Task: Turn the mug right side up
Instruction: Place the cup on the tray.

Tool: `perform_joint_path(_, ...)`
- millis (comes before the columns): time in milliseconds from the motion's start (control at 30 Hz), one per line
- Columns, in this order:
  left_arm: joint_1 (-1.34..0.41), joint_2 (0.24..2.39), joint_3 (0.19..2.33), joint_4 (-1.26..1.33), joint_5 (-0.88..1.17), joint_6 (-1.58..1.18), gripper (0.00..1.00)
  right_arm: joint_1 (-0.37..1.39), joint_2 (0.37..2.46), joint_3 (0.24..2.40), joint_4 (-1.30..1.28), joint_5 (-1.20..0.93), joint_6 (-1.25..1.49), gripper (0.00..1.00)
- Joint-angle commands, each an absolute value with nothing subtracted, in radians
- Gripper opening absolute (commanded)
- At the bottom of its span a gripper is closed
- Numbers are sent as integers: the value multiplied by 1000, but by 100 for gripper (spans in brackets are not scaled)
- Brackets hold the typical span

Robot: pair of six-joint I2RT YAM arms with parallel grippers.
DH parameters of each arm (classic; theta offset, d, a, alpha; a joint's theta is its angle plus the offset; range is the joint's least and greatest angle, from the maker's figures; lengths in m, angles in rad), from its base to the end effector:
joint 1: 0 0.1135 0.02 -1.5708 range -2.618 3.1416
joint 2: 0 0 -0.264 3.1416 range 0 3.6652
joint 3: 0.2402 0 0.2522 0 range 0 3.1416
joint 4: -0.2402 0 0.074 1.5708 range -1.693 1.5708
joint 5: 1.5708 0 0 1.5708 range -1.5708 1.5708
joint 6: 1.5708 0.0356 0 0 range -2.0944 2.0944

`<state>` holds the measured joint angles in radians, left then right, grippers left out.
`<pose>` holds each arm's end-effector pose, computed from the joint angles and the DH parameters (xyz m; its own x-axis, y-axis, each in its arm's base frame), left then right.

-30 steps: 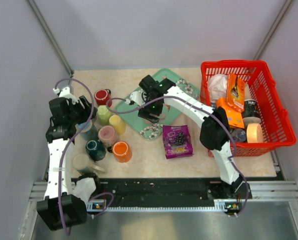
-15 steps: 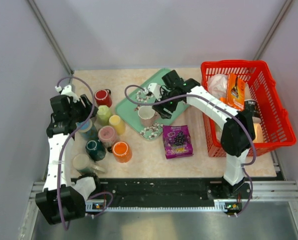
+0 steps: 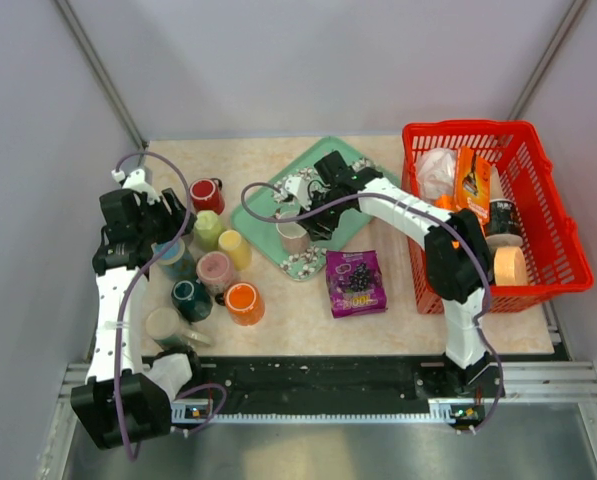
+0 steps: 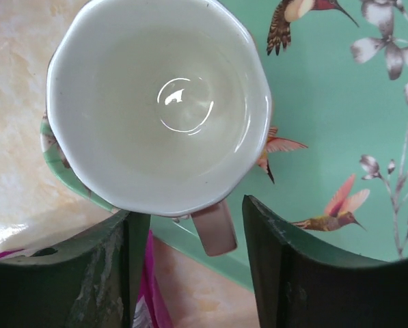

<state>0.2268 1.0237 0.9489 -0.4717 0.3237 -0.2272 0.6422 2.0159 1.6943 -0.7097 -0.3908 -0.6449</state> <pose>0.2203 0.0392 0.3245 -0.5050 -0.3357 -0.7952 -0.0638 0.9333 -0.3535 0.3442 0.2744 0.2395 -0.1220 -0.7853 -0.6070 -0.9808 0.1891 -0.0476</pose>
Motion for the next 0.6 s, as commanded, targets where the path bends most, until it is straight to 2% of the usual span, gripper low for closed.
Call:
perform_joint_path(0,233,1002,974,-442,328,-202,64,664,1994,1687,-670,-431,-628,47)
perform_joint_path(33,233,999,971,-442,327,-202,64,670,1996,1687,-651,-413,-592,35)
perform_joint_path(67,235,999,968,-442,327,-202,65,678,1999,1692,-634,-381,-537,11)
perform_joint_path(100,236,997,965,-443,327,-202,65,681,2005,1701,-620,-353,-484,3)
perform_joint_path(133,238,997,962,-442,328,-202,65,683,2014,1710,-618,-359,-439,0)
perform_joint_path(300,242,997,966,-449,327,-198,64,704,2051,1749,-560,-342,-284,0)
perform_joint_path(567,247,996,974,-465,319,-189,64,756,2200,1946,-502,-213,-146,0)
